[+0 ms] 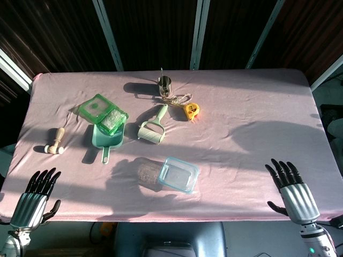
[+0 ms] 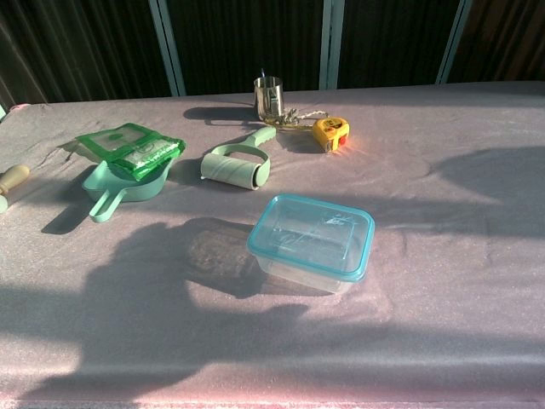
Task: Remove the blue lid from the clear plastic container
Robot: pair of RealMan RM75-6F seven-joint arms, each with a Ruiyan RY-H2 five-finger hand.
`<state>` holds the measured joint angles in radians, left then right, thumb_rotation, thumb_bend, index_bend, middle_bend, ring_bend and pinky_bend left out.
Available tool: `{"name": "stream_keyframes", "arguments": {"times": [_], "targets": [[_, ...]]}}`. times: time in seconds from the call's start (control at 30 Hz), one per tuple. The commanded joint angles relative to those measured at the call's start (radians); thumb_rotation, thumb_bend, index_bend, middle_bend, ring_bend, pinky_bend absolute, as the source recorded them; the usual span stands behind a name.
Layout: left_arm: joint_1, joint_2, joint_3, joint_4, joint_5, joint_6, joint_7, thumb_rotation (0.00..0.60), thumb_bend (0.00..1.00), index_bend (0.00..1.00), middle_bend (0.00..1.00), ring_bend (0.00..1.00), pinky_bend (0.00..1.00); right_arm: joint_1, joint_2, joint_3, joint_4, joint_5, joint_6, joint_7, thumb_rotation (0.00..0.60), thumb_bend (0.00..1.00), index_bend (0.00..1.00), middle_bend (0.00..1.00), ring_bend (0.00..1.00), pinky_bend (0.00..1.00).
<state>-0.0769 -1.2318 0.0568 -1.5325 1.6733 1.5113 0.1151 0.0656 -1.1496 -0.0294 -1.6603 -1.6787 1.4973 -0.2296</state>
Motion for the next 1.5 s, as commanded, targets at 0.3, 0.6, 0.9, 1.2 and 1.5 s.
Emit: {"name": "stream_keyframes", "arguments": {"times": [0.3, 0.6, 0.9, 1.2, 1.5], "targets": [[-0.106, -0.009, 0.04, 0.013, 0.132, -0.097, -0.12, 0.6, 0.35, 0.0, 0.0, 0.0, 0.0, 0.002, 0.0, -0.005, -0.001, -0.005, -0.011, -0.005, 0.6, 0.05, 0.0, 0.0, 0.0, 0.0], [-0.328, -0.052, 0.017, 0.001, 0.254, -0.262, -0.281, 0.6, 0.32, 0.0, 0.0, 0.0, 0.0, 0.005, -0.001, -0.003, -0.004, 0.001, -0.019, -0.007, 0.6, 0.05, 0.0, 0.0, 0.0, 0.0], [-0.583, -0.246, -0.081, 0.059, 0.167, -0.579, -0.35, 0.6, 0.31, 0.0, 0.0, 0.0, 0.0, 0.02, 0.017, -0.007, -0.012, 0.019, -0.058, 0.017, 0.6, 0.05, 0.0, 0.0, 0.0, 0.0], [-0.69, -0.373, -0.119, 0.183, 0.092, -0.645, -0.372, 0.6, 0.31, 0.0, 0.0, 0.0, 0.0, 0.022, 0.04, -0.008, -0.018, 0.027, -0.062, 0.055, 0.6, 0.05, 0.0, 0.0, 0.0, 0.0], [-0.741, -0.42, -0.133, 0.231, 0.042, -0.643, -0.364, 0.6, 0.31, 0.0, 0.0, 0.0, 0.0, 0.03, 0.045, -0.008, -0.024, 0.042, -0.086, 0.059, 0.6, 0.05, 0.0, 0.0, 0.0, 0.0]]}}
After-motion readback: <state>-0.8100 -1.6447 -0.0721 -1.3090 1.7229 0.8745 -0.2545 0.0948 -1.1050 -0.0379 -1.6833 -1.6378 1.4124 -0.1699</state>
